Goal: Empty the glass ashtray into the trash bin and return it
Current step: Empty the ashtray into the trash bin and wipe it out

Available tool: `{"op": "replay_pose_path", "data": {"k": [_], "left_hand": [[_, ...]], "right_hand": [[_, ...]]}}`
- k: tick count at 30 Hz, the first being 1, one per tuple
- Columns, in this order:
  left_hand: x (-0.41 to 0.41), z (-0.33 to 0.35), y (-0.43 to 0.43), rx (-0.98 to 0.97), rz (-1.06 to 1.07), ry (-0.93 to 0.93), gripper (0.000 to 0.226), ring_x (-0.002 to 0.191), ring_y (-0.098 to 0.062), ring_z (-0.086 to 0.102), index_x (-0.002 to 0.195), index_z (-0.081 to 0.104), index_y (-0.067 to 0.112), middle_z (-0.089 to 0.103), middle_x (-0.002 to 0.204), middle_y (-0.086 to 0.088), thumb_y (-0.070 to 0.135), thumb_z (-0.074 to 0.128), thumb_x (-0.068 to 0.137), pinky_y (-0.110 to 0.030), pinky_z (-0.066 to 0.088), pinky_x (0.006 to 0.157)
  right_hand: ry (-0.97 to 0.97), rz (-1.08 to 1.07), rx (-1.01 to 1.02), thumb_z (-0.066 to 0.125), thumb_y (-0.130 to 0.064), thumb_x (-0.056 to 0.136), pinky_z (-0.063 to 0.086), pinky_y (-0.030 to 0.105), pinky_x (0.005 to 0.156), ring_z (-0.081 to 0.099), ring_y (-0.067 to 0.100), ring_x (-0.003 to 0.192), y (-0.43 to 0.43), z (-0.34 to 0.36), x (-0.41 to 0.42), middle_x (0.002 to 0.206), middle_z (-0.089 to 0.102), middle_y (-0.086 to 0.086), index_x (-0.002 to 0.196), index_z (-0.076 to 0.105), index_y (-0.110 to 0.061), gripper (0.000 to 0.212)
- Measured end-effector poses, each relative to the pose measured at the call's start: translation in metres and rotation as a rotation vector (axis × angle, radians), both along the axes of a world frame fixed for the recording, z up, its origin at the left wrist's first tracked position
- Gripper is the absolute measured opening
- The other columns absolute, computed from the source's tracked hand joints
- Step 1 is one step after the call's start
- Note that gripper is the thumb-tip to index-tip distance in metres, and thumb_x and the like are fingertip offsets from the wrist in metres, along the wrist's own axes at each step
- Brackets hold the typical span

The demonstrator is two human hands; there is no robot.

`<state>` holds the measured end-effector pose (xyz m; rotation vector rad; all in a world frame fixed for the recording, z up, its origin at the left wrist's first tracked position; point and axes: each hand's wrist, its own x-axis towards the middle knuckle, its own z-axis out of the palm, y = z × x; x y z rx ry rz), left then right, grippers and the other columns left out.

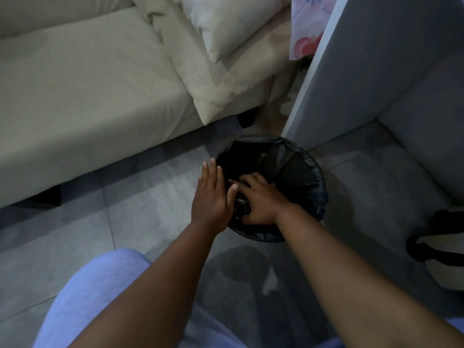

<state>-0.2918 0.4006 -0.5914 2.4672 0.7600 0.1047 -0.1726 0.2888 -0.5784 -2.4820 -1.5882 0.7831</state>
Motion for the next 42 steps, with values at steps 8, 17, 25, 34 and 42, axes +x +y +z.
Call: {"op": "replay_pose_path", "data": {"k": [8,17,25,34,42], "left_hand": [[-0.002,-0.001,0.001,0.023,0.007,0.009,0.072,0.148,-0.017,-0.016,0.151,0.006,0.011,-0.004,0.163,-0.004,0.056,0.014,0.095,-0.038,0.002,0.123],[0.0,0.002,0.001,0.029,0.016,0.007,0.073,0.147,-0.016,-0.016,0.15,0.008,0.011,-0.004,0.163,-0.004,0.057,0.013,0.094,-0.04,0.003,0.123],[-0.001,0.002,0.002,0.035,0.032,0.006,0.074,0.148,-0.017,-0.016,0.15,0.008,0.011,-0.004,0.163,-0.003,0.059,0.012,0.093,-0.039,0.003,0.123],[0.005,0.017,0.008,0.068,-0.031,-0.063,0.075,0.149,-0.018,-0.012,0.15,0.014,0.012,0.005,0.163,-0.006,0.06,0.018,0.093,-0.041,-0.001,0.123],[0.017,0.026,-0.002,0.024,-0.287,0.031,0.137,0.148,-0.022,0.016,0.15,0.007,0.009,0.022,0.159,-0.011,0.089,0.053,0.049,-0.043,0.006,0.123]], "right_hand": [[-0.03,0.015,-0.011,0.07,-0.05,0.064,0.036,0.062,0.103,0.012,0.029,0.145,0.001,-0.004,0.0,0.155,0.018,0.0,0.145,0.024,-0.036,0.094],[-0.009,0.038,0.01,0.071,-0.051,0.064,0.037,0.059,0.103,0.015,0.027,0.144,0.005,-0.004,-0.002,0.153,0.021,-0.001,0.14,0.033,-0.035,0.087],[0.051,0.049,0.017,0.071,-0.05,0.06,0.037,0.056,0.102,0.02,0.026,0.141,0.005,-0.009,-0.004,0.149,0.026,-0.003,0.138,0.037,-0.036,0.086],[1.107,-1.103,0.463,0.062,-0.044,0.073,0.054,0.052,0.083,0.063,0.028,0.107,-0.021,-0.01,0.007,0.122,0.064,0.006,0.118,0.064,-0.035,0.046],[1.452,-1.327,0.625,0.034,-0.048,0.09,0.05,0.058,0.089,0.066,0.043,0.093,-0.041,0.003,0.017,0.098,0.07,0.029,0.125,0.06,-0.006,0.06]]}}
